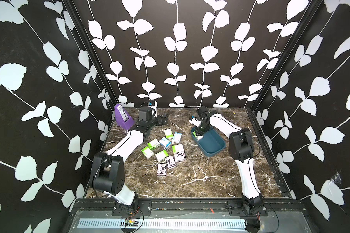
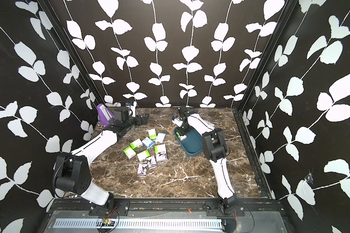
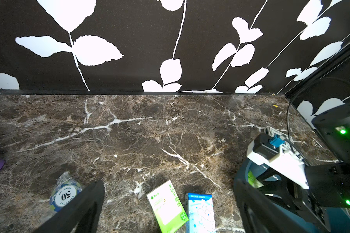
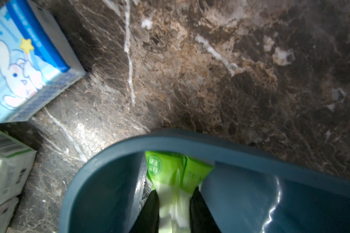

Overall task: Put the pocket tissues into the storage box
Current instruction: Place the pocket tissues in the storage box.

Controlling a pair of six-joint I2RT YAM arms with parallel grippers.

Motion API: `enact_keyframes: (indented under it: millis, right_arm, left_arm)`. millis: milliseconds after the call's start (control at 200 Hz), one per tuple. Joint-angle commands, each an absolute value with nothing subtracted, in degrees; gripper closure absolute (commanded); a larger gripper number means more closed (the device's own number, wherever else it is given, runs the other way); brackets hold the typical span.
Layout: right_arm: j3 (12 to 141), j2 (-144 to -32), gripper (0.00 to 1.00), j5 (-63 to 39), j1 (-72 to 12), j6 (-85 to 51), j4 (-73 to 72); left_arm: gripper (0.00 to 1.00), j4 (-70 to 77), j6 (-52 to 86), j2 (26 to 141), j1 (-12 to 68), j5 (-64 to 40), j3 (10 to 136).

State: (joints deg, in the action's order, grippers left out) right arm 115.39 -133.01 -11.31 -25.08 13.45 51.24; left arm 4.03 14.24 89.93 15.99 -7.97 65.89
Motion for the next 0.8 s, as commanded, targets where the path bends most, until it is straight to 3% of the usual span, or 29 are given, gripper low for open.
enact_keyframes:
  millis: [0,210,440,560,795]
  right_arm:
    - [118.0,-134.3,0.66,-13.3,-25.4,11.9,52.2]
    - [119.5,-133.6,0.57,-14.8,-25.2,10.1,52.9]
    - [120.3,-129.9,0.4,-15.2,-24.2,7.5,52.5]
    - [120.0,-126.1,0.37,-15.0,-23.9,5.5,52.1]
    - [105.9,-111.5,0.27,-15.5,-28.5,-0.6,43.3]
  left_arm:
    - [0.01,3.3,13.2,87.6,16.0,-7.8,66.4]
    - [0.01,3.0,13.0,87.1,16.1,-7.4,65.1]
    - [0.01,3.3,12.6,85.5,16.1,-7.2,62.7]
    - [0.01,2.9,12.6,85.1,16.1,-6.9,63.4]
    - [0.01,2.4,14.1,84.7,16.1,-7.2,64.2]
